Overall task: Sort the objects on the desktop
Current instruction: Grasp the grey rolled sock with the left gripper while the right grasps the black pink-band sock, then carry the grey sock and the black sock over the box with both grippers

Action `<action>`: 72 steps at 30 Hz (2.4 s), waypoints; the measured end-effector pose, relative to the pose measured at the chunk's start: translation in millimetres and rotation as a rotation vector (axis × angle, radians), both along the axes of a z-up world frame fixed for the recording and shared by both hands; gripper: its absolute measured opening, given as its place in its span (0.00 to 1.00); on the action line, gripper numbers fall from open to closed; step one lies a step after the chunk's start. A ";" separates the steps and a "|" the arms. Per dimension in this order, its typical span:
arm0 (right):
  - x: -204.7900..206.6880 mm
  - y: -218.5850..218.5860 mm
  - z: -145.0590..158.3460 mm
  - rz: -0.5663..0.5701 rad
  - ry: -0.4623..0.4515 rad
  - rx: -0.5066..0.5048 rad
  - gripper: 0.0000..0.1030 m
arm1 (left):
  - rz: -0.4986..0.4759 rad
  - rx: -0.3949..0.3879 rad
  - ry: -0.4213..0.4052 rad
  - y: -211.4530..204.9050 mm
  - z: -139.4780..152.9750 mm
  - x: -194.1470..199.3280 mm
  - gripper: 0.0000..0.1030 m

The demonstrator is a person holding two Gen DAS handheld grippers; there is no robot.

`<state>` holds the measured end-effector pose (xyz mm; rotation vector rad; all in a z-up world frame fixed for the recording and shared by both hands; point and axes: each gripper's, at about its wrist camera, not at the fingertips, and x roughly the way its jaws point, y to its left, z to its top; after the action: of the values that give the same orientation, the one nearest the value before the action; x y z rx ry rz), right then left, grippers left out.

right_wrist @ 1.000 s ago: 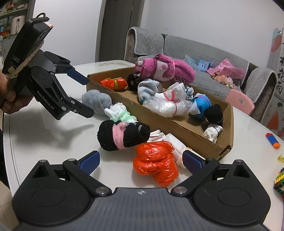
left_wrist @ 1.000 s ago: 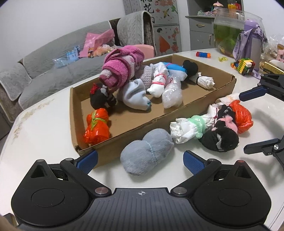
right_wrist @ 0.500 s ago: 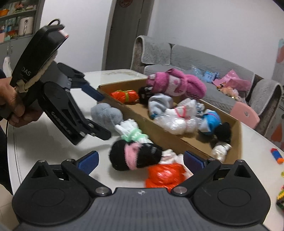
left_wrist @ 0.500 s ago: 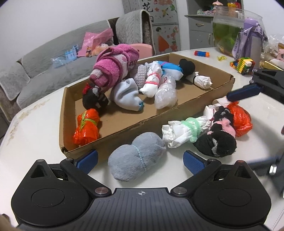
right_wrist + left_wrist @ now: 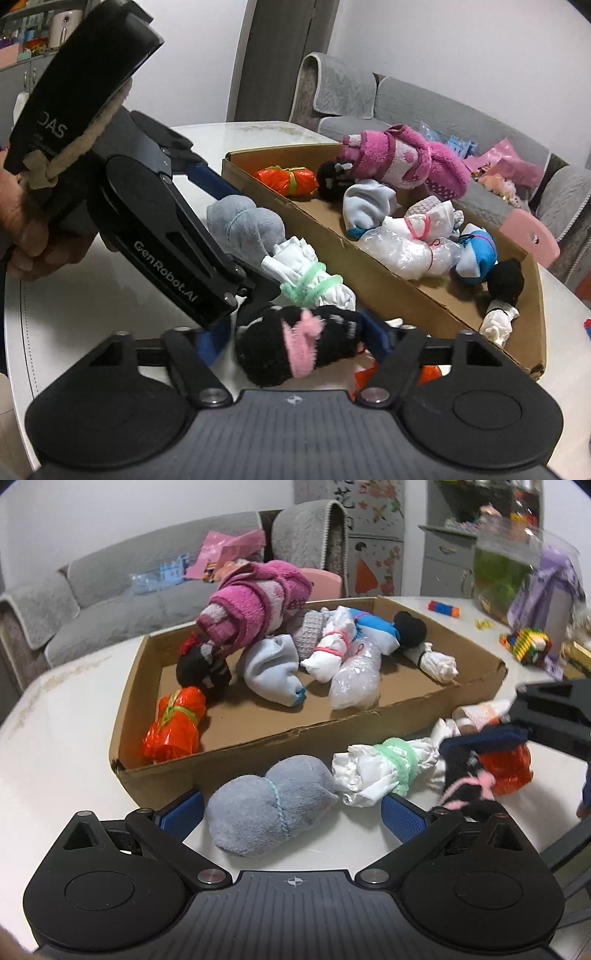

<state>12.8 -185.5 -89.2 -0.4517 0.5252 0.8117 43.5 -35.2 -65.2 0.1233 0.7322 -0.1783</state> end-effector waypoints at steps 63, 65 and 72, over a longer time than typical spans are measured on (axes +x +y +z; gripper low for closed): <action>74.8 -84.5 85.2 -0.093 0.029 0.497 0.57 | -0.028 0.126 -0.198 -3.1 69.2 37.5 0.58; 81.9 -83.5 84.6 -0.098 0.027 0.495 0.57 | -0.034 0.145 -0.206 -6.6 66.1 42.3 0.58; 103.2 -74.3 76.5 -0.100 0.047 0.467 0.57 | -0.049 0.152 -0.187 -11.8 56.9 59.4 0.58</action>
<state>116.0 -259.7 -12.7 0.0239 0.3818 0.8198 103.0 -46.9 -8.3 0.2991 0.5557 -0.1553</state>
